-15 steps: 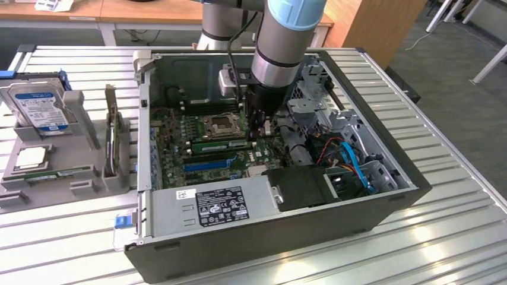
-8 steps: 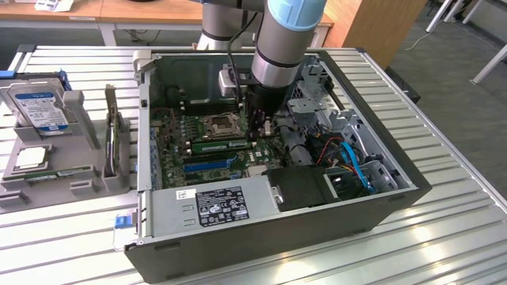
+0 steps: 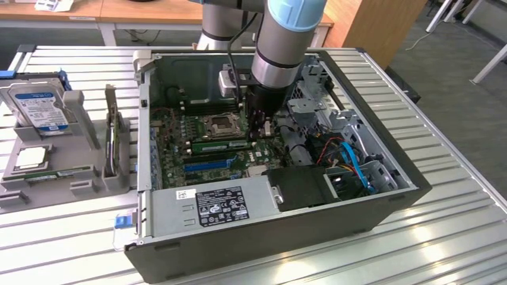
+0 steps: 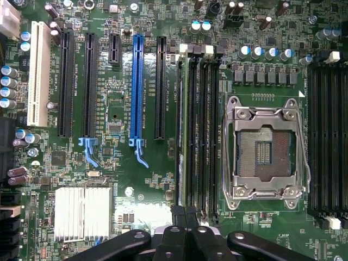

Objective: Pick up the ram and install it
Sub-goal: 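Press down the ram until it locks into place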

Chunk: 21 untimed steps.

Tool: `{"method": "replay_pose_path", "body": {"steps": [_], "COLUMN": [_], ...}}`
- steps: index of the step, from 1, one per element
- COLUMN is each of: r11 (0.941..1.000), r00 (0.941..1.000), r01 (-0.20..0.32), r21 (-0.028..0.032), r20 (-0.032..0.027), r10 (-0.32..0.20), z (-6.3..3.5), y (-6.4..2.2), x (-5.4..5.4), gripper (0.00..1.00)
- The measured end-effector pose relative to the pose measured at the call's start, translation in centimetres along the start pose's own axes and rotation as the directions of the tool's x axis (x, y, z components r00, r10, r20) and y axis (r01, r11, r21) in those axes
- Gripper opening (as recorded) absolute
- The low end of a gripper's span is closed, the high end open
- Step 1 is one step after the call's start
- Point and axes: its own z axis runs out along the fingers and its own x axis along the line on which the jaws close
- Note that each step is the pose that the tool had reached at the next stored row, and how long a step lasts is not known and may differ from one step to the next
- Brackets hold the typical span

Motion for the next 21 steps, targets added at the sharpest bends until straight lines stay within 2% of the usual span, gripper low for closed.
{"method": "replay_pose_path", "body": {"steps": [13,21], "r11": [1.0000,1.0000], "r00": [1.0000,1.0000], "r01": [0.000,0.000], "r21": [0.0000,-0.0004], "r20": [0.0011,0.0001], "r10": [0.000,0.000], "z": [-0.03,-2.08], "y": [0.00,0.11], "x": [0.0,-0.1], "gripper": [0.10,0.10]}}
